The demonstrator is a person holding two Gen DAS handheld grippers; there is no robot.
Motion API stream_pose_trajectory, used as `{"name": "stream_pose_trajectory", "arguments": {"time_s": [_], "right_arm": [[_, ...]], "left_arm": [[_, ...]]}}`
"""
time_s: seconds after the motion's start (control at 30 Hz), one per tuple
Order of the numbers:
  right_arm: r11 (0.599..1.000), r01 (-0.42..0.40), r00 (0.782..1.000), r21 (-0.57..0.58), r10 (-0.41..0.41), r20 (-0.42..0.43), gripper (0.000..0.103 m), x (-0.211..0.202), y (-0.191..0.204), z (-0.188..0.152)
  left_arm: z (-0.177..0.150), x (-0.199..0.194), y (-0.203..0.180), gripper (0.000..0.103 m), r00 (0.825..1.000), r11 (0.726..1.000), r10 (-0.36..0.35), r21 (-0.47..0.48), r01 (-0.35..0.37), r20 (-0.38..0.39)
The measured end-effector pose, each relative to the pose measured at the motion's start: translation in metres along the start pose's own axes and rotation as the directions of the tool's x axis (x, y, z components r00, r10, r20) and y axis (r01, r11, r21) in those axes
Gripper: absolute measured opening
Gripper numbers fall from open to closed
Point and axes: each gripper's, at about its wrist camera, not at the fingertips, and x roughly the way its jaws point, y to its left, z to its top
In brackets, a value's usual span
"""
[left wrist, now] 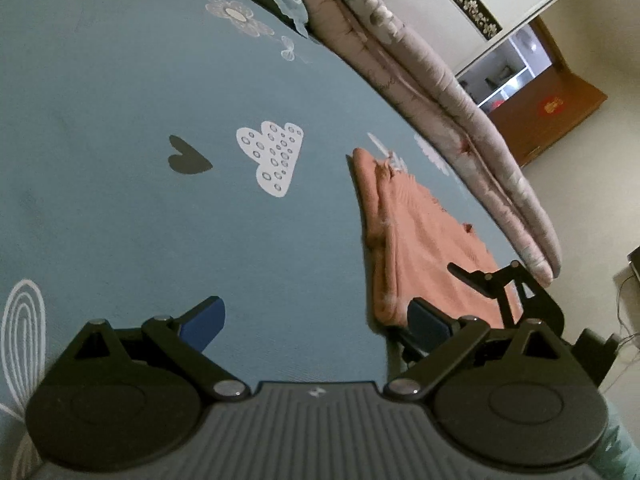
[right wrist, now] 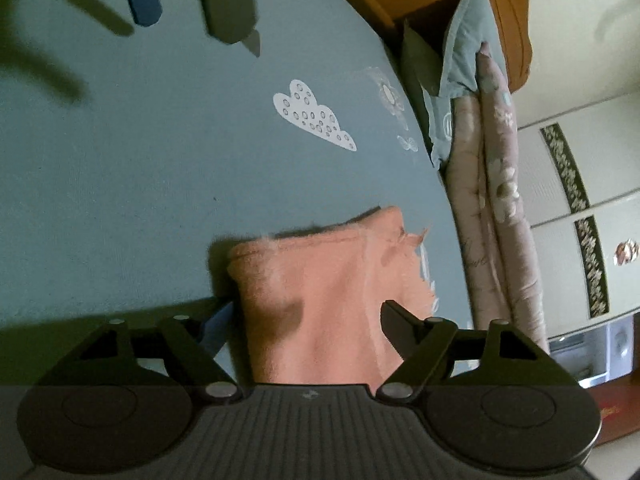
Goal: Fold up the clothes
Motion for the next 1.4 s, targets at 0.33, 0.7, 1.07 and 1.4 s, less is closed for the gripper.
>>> {"name": "stream_pose_trajectory", "arguments": {"time_s": [0.33, 0.7, 1.07, 1.4], "right_arm": [[0.993, -0.079, 0.996, 0.092, 0.082, -0.031, 0.030, 0.008, -0.001, 0.011], [0.805, -0.263, 0.957, 0.531, 0.287, 0.039, 0.024, 0.005, -0.060, -0.008], [0.728, -0.307, 0.943, 0.613, 0.319, 0.093, 0.024, 0.006, -0.076, -0.022], [0.692, -0.307, 0.943, 0.653, 0.314, 0.111, 0.024, 0.002, -0.084, -0.028]], "left_arm": [[-0.008, 0.006, 0.011, 0.097, 0.999, 0.998, -0.039, -0.057, 0.038, -0.012], [0.001, 0.032, -0.007, 0.097, 0.979, 0.975, -0.200, -0.103, 0.196, -0.032], [0.012, 0.085, -0.057, 0.097, 0.977, 0.980, -0.200, -0.027, 0.198, -0.078], [0.015, 0.103, -0.058, 0.097, 0.971, 0.975, -0.219, -0.068, 0.213, -0.096]]}}
